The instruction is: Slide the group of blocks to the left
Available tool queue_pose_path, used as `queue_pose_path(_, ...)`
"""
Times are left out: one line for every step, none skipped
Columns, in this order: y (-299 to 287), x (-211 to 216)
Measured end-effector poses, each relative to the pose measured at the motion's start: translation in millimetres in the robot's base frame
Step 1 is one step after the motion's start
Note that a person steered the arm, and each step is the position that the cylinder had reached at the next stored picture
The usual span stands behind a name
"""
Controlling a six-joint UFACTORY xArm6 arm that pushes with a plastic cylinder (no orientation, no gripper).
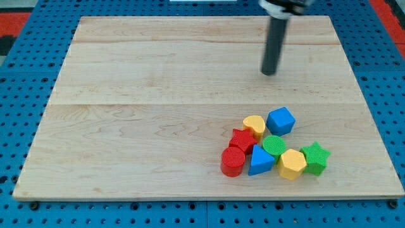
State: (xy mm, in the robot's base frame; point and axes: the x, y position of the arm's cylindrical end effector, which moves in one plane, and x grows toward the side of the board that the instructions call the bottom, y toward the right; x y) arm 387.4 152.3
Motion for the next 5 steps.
queue_pose_path(39,72)
queue_pose_path(103,119)
queue_pose_path(96,179)
queue_pose_path(16,179)
queue_pose_path(18,178)
